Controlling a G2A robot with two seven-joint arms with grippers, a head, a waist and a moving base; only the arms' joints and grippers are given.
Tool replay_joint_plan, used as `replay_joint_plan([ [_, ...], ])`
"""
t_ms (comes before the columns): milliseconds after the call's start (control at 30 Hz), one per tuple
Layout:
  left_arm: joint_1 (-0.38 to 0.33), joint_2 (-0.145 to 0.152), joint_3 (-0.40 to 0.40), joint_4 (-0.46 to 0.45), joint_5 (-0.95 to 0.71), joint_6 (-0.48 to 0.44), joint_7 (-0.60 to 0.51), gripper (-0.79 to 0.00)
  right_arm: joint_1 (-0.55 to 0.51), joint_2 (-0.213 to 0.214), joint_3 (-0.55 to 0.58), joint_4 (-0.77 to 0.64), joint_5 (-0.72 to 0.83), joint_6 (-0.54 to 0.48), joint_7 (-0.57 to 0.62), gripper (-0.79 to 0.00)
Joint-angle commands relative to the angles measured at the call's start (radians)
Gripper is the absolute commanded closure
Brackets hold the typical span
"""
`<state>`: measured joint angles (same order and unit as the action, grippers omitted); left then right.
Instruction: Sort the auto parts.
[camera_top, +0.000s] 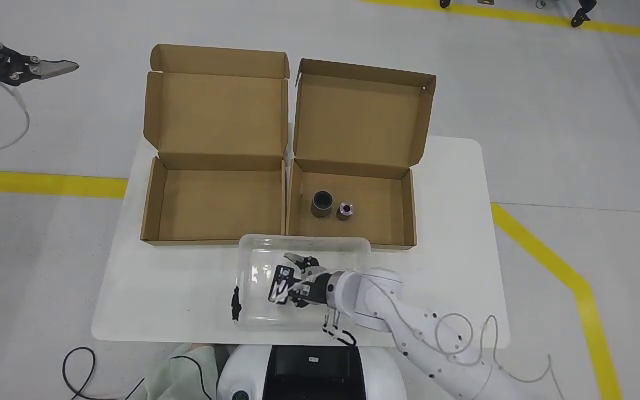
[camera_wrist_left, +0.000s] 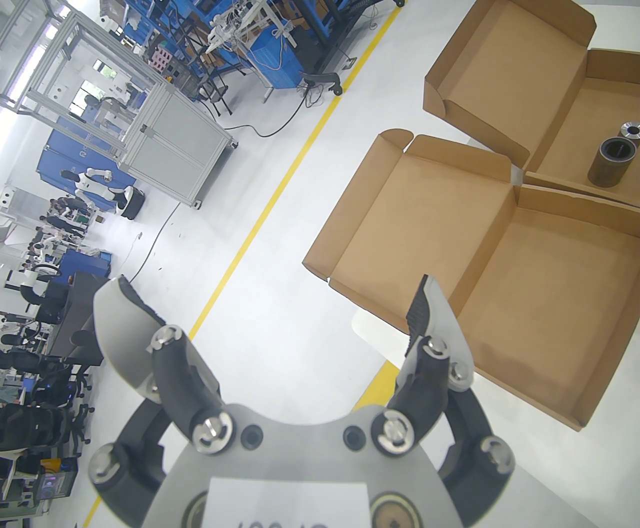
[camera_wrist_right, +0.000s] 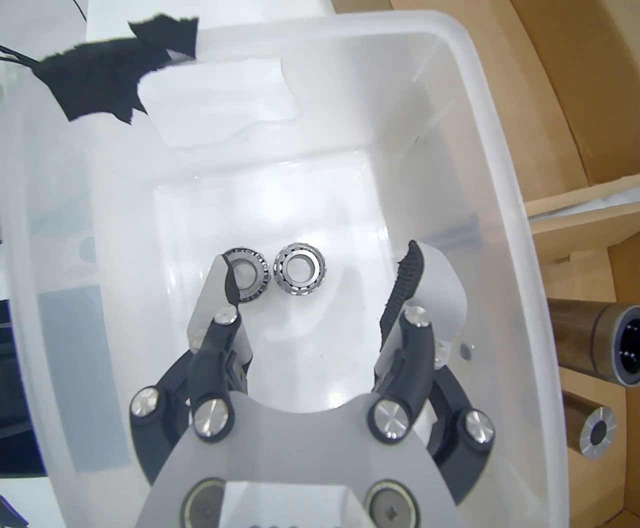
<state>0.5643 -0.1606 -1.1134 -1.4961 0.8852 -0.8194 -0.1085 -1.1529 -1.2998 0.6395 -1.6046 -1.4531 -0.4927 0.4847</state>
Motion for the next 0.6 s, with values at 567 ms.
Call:
replay_joint_plan([
  [567, 0.000, 0.000, 0.000, 0.000, 0.000, 0.000, 0.000, -0.785, -0.007, -0.006, 0.013, 0.029, -0.012, 0.016, 0.054, -0.403],
])
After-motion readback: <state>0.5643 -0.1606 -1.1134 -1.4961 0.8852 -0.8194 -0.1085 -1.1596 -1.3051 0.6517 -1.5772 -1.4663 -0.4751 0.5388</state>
